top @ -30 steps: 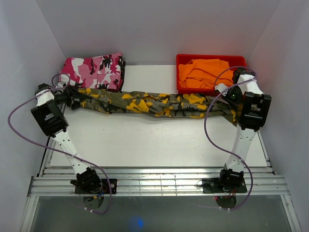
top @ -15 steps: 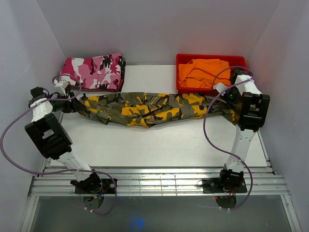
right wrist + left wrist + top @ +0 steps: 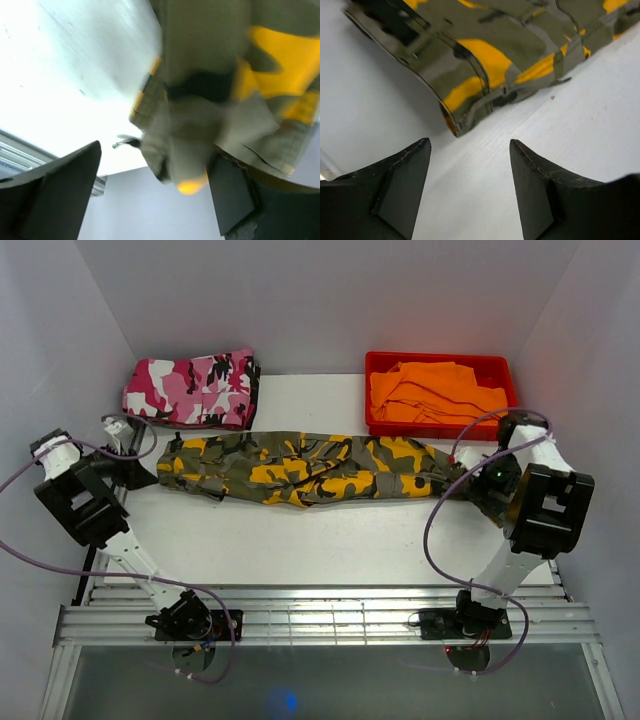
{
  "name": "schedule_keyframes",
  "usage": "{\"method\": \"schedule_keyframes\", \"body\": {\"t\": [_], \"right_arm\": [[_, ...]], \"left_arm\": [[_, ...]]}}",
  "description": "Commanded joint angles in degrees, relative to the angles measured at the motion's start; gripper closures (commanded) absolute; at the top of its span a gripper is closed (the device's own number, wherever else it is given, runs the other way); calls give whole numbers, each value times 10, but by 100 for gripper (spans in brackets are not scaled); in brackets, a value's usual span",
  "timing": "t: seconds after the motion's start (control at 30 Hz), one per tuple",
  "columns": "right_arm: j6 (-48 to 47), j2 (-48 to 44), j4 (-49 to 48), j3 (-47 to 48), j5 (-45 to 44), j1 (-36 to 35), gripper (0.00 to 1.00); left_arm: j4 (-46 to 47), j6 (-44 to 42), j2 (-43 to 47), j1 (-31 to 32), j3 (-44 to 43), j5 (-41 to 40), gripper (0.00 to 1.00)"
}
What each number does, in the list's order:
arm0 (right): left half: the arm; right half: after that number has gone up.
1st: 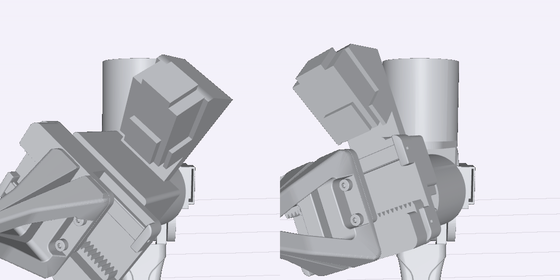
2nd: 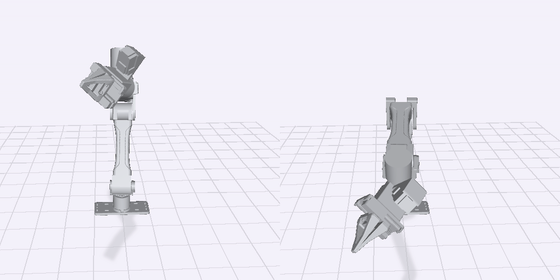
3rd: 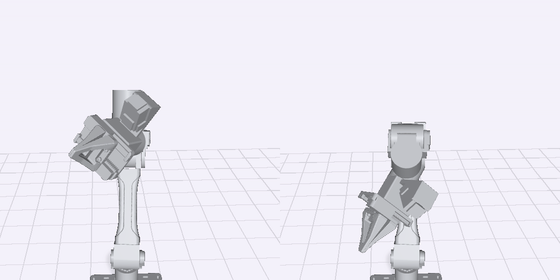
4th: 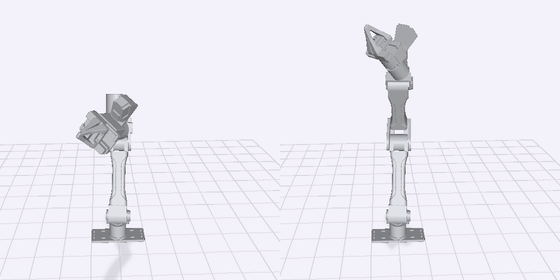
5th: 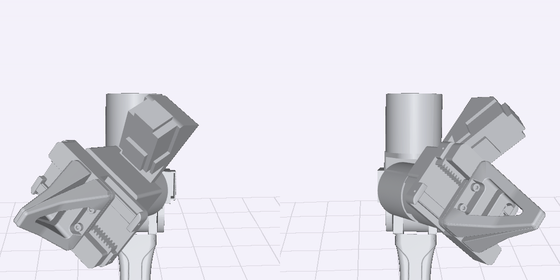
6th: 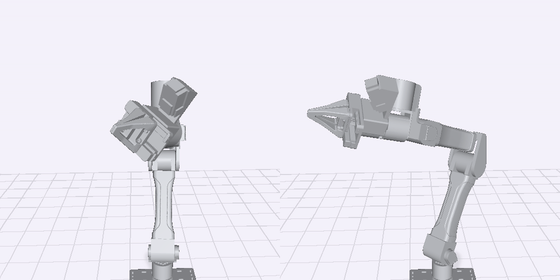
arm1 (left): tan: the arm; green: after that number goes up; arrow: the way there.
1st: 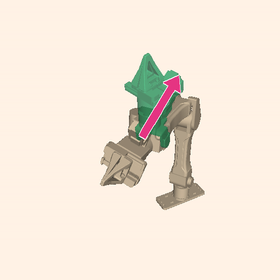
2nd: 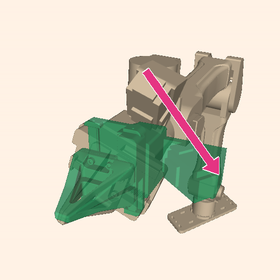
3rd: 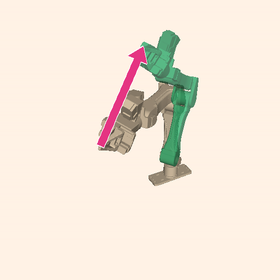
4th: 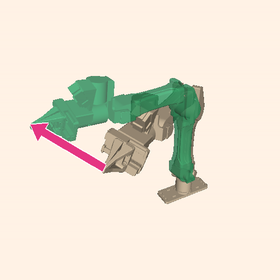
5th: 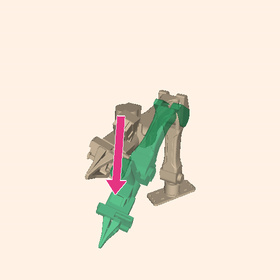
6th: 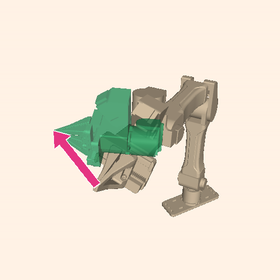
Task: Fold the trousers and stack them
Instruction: Flatten the trousers out
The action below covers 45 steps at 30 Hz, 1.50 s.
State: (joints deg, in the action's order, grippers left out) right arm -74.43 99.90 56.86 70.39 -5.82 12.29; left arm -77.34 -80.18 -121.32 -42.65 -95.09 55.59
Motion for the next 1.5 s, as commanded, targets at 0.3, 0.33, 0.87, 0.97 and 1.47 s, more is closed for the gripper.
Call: {"method": "schedule_keyframes", "body": {"t": [0.3,0.33,0.87,0.97,1.47], "right_arm": [[113,197,4,352,133,-9,14],[132,201,0,342,142,-19,13],[252,216,-199,199,100,-88,33],[249,218,-201,195,88,-88,55],[187,103,-120,272,112,-61,92]], "left_arm": [[262,380,-81,164,-207,-120,24],[264,390,-88,165,-213,-111,24],[414,461,-143,209,-179,-175,22],[413,466,-155,218,-179,-208,24],[413,489,-67,206,-190,-183,100]]}}
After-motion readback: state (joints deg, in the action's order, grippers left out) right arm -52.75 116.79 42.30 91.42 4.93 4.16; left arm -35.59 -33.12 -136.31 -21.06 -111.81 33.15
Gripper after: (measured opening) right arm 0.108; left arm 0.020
